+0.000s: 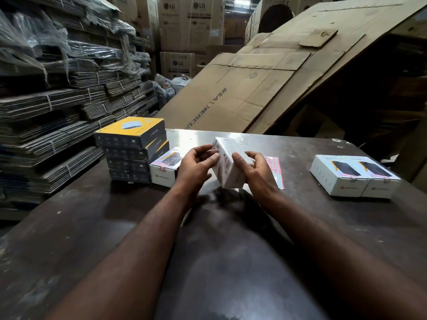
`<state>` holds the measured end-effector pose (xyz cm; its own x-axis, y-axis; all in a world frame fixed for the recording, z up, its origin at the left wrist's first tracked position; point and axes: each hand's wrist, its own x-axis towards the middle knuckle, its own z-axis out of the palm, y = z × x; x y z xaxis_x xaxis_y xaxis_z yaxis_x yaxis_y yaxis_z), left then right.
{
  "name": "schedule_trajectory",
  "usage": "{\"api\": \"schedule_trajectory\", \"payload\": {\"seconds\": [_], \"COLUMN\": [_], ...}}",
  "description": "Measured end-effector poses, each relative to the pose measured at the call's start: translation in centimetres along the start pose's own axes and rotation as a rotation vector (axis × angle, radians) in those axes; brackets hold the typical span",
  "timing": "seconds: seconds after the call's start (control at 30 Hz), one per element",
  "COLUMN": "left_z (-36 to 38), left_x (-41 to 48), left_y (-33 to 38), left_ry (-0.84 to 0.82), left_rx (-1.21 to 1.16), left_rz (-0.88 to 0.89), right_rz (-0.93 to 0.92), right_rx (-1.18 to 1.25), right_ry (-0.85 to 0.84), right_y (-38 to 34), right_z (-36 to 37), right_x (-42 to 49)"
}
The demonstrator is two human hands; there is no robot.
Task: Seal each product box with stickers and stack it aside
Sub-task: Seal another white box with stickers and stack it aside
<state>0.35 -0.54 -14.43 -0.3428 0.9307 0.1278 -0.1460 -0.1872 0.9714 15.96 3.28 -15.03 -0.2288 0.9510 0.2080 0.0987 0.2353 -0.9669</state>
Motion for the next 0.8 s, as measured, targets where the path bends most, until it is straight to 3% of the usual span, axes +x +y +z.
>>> {"api": "schedule_trajectory", "payload": {"seconds": [0.33, 0.57, 0.8], "left_z": [-0.2, 0.7, 0.3], "left_x": [0.2, -0.3, -0.5], "left_y": [-0.3, 0.2, 0.7], "left_ry": [0.039, 0.001, -0.034], "left_rx": [0.09, -0.107, -0.178], "left_rz": [0.173, -0.009, 0.009], "right_rz": [0.07, 0.081, 0.062], "right_rx": [0.224, 0.311, 0.226], "right_ry": [-0.139, -0.187, -0.166], "right_y": [-0.3, -0.4, -0.2], "right_z": [-0.3, 0.1, 0.0], "right_x": [0.2, 0.0, 0.3]}}
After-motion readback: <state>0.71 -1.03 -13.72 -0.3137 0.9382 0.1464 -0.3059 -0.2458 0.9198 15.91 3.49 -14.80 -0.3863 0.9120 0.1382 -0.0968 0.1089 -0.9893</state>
